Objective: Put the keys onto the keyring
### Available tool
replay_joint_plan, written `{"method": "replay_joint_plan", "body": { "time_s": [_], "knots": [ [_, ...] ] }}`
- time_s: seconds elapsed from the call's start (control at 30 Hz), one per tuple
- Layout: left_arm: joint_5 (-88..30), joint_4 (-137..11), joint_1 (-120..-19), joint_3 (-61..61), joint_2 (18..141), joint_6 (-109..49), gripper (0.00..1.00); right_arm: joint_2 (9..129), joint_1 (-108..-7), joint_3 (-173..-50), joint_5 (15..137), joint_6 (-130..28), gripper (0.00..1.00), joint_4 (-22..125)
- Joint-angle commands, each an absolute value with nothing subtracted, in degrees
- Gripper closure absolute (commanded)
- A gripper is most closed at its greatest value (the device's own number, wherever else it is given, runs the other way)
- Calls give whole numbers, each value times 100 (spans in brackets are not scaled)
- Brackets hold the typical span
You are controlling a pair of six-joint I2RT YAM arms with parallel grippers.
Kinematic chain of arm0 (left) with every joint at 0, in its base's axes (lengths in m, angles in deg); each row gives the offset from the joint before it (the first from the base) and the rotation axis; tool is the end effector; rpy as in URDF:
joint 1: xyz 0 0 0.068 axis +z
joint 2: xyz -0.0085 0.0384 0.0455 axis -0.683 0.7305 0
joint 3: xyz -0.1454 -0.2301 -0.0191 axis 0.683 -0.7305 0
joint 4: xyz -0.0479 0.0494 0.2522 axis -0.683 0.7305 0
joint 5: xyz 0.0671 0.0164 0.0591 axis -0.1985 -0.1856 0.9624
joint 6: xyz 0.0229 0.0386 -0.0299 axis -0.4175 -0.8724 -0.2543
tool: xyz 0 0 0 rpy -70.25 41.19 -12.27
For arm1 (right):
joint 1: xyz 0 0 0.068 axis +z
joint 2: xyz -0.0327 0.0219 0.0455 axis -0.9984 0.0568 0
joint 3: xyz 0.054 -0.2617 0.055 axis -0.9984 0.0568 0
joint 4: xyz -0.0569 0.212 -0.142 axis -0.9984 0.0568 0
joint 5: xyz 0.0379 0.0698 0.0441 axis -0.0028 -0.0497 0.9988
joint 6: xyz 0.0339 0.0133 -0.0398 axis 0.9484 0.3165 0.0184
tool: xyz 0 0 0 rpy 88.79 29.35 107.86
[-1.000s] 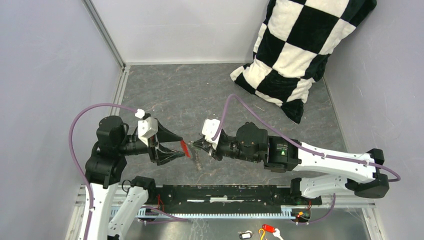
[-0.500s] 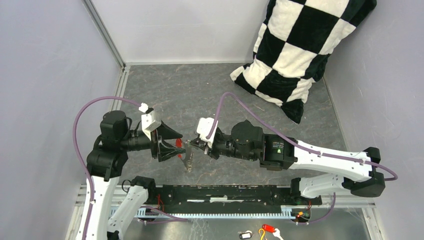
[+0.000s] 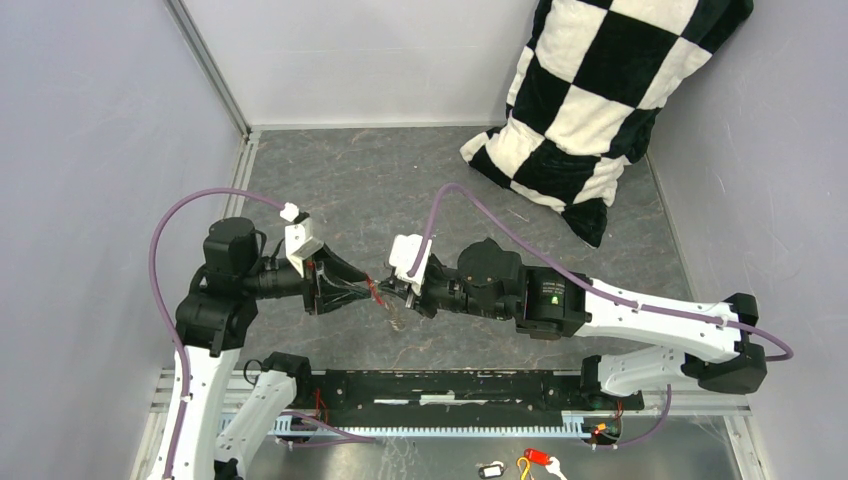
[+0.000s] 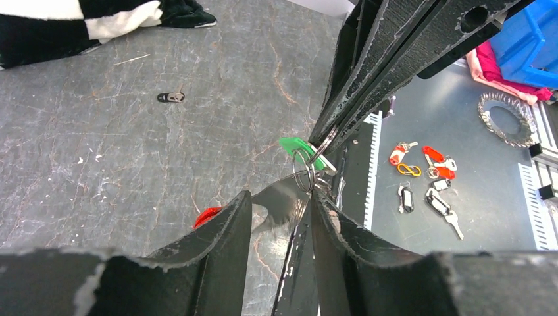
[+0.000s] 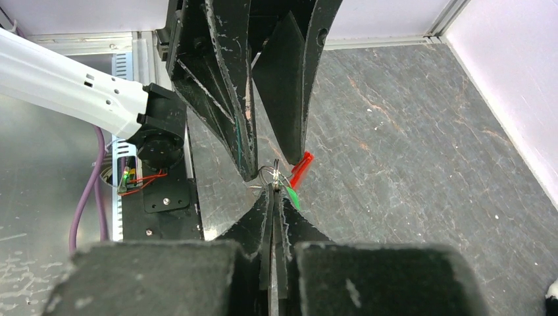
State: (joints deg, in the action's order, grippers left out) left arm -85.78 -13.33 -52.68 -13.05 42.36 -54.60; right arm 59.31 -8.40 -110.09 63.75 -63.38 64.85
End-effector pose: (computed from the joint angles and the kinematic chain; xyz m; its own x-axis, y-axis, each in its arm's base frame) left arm 0.0925 -0.0484 0.3816 -0.2264 0.1356 -0.9645 0.9489 0.2542 -0.1870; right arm 0.0602 0.2783 0.4140 0.0510 -0.2157 -0.9751 -0.9602 0.2579 -0.1073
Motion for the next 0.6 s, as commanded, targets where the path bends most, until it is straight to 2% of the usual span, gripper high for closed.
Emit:
{"method": "replay_joint_plan", "body": {
  "time_s": [0.0, 0.27, 0.4, 0.57],
  "knots": [
    [-8812, -1569, -5265, -1141, 4288, -5526, 55, 5975, -850, -11387, 6473, -6309, 100, 6204],
    [-8873, -1809, -5265, -1165, 4171, -5290, 47, 6025, -851, -11441, 6467, -6309, 100, 6233],
    [-8847, -1813, -5265, -1182, 4167, -5343, 54, 6023, -849, -11459, 6467, -6284, 100, 6247],
    [-8882, -1812, -5265, -1209, 4193, -5368, 57, 6030, -850, -11480, 6506, -6226, 100, 6235]
  ]
}}
